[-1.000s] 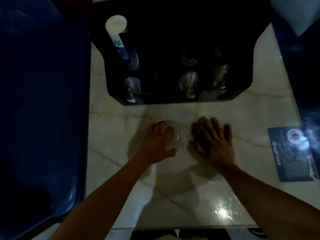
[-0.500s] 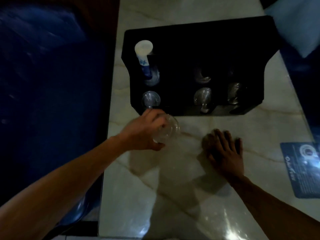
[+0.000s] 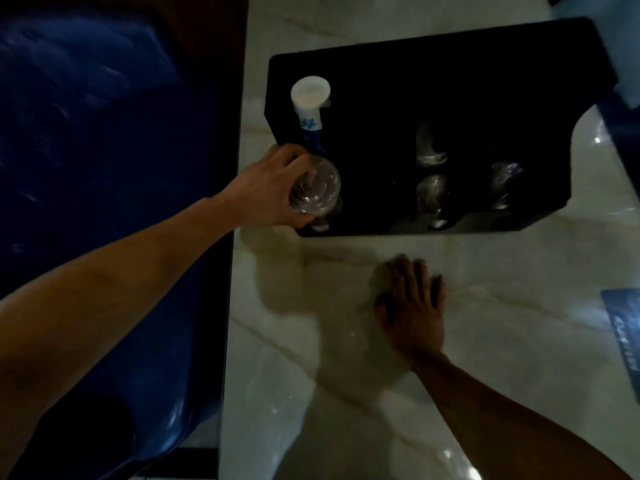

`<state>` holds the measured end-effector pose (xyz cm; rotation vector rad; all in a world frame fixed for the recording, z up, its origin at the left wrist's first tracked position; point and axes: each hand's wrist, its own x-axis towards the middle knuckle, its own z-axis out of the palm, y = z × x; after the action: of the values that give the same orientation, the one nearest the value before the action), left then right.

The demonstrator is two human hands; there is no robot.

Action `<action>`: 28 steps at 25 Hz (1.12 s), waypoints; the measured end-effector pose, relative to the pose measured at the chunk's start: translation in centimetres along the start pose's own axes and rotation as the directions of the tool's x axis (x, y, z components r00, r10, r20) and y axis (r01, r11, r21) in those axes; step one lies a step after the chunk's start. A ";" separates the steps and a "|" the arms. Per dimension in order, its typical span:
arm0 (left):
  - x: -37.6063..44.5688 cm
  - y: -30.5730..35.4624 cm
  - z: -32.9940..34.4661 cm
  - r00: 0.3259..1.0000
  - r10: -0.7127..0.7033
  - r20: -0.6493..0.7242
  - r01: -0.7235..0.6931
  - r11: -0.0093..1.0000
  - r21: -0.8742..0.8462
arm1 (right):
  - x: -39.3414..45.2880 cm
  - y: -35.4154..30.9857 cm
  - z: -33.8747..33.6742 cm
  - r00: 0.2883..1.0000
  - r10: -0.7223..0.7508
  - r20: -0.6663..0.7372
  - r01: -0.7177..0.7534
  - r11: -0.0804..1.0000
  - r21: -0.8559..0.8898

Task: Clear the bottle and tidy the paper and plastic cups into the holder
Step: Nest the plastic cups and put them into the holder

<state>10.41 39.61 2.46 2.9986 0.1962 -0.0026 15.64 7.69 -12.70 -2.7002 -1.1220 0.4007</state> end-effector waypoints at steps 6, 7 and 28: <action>1.5 -1.1 -0.1 0.986 0.109 0.127 -0.114 0.993 0.035 | 0.1 -0.1 0.1 0.999 0.038 -0.022 -0.038 0.999 -0.004; 1.7 -1.0 -0.1 0.982 0.116 0.148 -0.124 0.991 0.045 | 0.0 -0.2 0.0 0.999 0.042 -0.024 -0.042 0.999 -0.010; 4.5 1.1 1.9 0.900 -0.014 0.436 -0.122 0.952 0.282 | 0.4 -0.2 0.2 0.998 0.053 -0.035 -0.055 0.997 -0.058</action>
<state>15.00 38.85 0.69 3.1971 0.0650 -0.7576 15.70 8.14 -12.90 -2.7829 -1.0697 0.3347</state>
